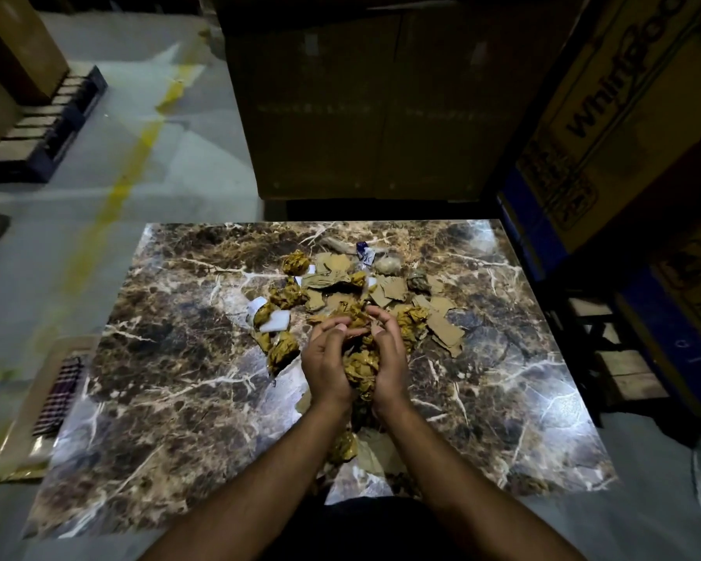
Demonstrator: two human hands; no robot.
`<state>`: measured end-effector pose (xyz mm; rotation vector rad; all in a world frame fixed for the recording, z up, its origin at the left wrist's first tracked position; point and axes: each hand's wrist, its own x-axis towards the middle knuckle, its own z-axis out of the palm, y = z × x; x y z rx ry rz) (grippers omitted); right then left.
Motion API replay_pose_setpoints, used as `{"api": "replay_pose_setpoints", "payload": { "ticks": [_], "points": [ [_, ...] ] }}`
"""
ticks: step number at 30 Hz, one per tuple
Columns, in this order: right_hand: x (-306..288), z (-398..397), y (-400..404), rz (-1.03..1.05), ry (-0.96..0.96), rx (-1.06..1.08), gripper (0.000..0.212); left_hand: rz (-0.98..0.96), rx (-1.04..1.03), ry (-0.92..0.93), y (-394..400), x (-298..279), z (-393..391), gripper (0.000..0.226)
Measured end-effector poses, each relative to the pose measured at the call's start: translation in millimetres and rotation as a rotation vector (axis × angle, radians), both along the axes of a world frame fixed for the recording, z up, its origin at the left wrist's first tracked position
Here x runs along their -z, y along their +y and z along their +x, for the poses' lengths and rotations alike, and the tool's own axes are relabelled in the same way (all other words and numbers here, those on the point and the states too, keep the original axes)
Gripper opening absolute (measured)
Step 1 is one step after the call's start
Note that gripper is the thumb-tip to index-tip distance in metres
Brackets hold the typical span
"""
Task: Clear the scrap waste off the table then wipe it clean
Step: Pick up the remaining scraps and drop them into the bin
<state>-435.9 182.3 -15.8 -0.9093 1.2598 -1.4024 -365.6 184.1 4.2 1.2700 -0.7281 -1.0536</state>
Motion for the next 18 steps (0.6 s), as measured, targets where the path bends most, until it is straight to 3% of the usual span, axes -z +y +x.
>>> {"api": "replay_pose_setpoints", "payload": {
  "ticks": [4,13,18],
  "points": [
    [-6.2,0.5,-2.0,0.001,-0.051,0.002,0.056,-0.034,0.018,0.012,-1.6,2.5,1.3,0.032],
    [-20.8,-6.2,-18.2,-0.135,-0.111,-0.031,0.033,-0.132,0.135,-0.007,-9.8,-18.8,-1.4,0.043],
    [-30.9,-10.9,-26.8,-0.168,-0.076,-0.058,0.034,-0.108,0.124,-0.077,-14.9,-21.8,-3.0,0.043]
  ]
}}
